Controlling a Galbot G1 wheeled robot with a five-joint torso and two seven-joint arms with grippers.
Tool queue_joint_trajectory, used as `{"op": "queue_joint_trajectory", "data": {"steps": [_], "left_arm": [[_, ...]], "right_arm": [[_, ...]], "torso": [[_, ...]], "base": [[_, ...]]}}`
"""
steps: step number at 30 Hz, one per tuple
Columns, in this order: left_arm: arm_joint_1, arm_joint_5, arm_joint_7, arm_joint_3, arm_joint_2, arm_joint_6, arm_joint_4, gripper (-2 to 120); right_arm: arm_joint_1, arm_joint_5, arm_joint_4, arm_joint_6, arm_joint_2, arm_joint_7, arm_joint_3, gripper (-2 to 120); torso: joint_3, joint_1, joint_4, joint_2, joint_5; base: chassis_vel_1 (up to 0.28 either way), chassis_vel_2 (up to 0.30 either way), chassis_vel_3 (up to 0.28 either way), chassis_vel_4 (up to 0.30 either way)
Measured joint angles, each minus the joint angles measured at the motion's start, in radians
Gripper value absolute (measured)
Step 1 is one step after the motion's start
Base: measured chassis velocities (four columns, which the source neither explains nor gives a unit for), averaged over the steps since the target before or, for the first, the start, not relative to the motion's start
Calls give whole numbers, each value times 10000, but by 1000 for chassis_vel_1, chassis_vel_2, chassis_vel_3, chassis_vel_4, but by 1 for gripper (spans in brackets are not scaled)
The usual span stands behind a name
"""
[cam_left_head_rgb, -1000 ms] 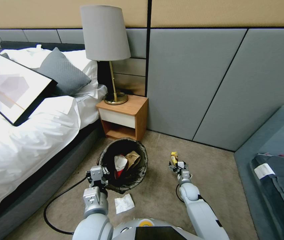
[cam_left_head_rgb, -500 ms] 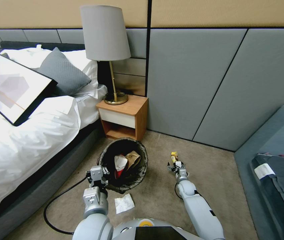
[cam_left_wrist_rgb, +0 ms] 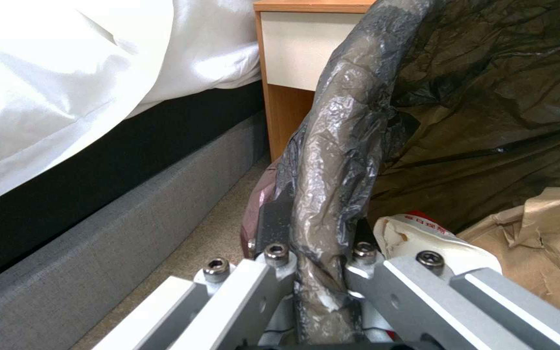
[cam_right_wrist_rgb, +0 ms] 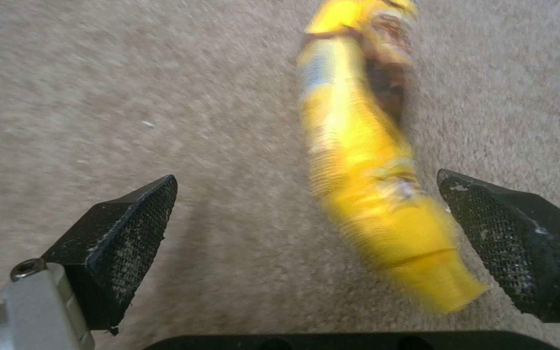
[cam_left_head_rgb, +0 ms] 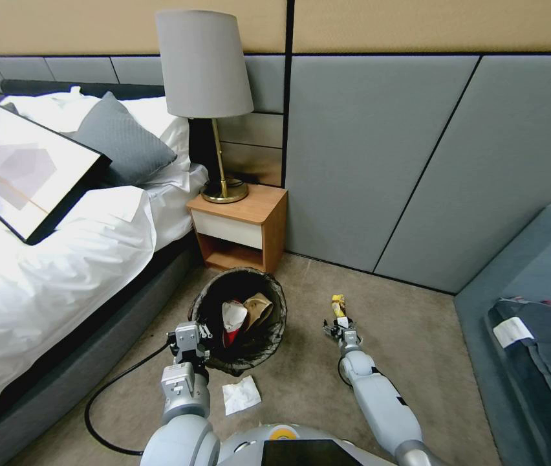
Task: Pick up the trash bin, then pick up the garbage from the floor and place it into the trash bin.
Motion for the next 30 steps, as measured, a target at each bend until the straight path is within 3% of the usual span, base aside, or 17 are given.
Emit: {"op": "queue_joint_trajectory", "data": {"steps": [13,16,30], "left_arm": [[0,0,0,0,0,0,0,0],[0,0,0,0,0,0,0,0],[0,0,0,0,0,0,0,0]], "right_arm": [[692,172,-1323,501,-20,-95,119,99],[768,183,-1438,569,-15,-108,125,93],[677,171,-1447,791,22,-207,166,41]], "torso": [[0,0,-1,0,1],[-1,0,-1,0,0],[-1,0,-1,0,1]], "base": [[0,0,0,0],[0,0,0,0],[0,0,0,0]]}}
